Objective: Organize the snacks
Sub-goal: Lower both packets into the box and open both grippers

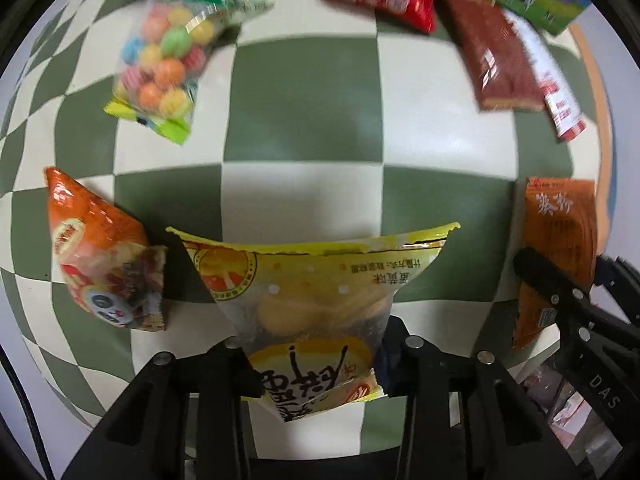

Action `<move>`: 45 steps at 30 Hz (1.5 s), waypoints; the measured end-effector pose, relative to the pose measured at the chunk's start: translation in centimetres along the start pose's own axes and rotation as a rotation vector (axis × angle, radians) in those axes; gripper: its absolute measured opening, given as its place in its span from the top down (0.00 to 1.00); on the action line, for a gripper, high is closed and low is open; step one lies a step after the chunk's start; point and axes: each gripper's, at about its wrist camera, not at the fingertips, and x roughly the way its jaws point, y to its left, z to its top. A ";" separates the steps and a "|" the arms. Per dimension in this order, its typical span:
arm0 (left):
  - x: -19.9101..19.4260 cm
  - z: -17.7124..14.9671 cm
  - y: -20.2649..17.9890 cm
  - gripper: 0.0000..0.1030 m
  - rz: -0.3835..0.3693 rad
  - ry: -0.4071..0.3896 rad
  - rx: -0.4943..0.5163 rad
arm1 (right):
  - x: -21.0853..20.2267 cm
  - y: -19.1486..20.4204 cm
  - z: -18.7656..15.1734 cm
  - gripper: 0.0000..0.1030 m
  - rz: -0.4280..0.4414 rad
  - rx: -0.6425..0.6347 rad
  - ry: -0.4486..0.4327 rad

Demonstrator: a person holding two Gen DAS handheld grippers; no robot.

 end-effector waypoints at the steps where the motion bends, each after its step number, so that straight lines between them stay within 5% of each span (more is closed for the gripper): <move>1: -0.9 0.1 0.1 0.66 -0.014 -0.012 -0.004 | -0.4 -0.1 0.0 0.47 0.012 0.008 -0.005; 10: -11.8 3.0 0.5 0.66 -0.149 -0.159 -0.027 | -7.5 -0.2 2.6 0.49 0.188 0.081 -0.092; 17: -20.9 10.8 1.8 0.66 -0.184 -0.294 0.002 | -13.6 0.6 10.3 0.49 0.281 0.082 -0.229; 20: -21.4 14.9 0.9 0.66 -0.155 -0.316 0.013 | -15.4 1.3 14.7 0.49 0.289 0.061 -0.281; 26: -16.3 24.3 3.7 0.66 -0.076 -0.225 -0.007 | -14.9 3.4 23.6 0.48 0.294 0.032 -0.301; 30: -12.4 28.2 6.4 0.66 -0.024 -0.113 -0.051 | -12.0 4.7 27.9 0.48 0.307 0.025 -0.224; 41: -5.8 30.0 8.4 0.64 0.031 0.034 -0.058 | -1.7 6.9 29.8 0.48 0.339 0.029 0.007; 44: -4.7 29.7 8.5 0.61 0.022 0.075 -0.064 | -0.4 6.8 30.0 0.42 0.372 0.063 0.053; 45: -4.6 29.6 8.6 0.58 0.027 0.073 -0.072 | -0.1 6.7 30.1 0.31 0.378 0.076 0.065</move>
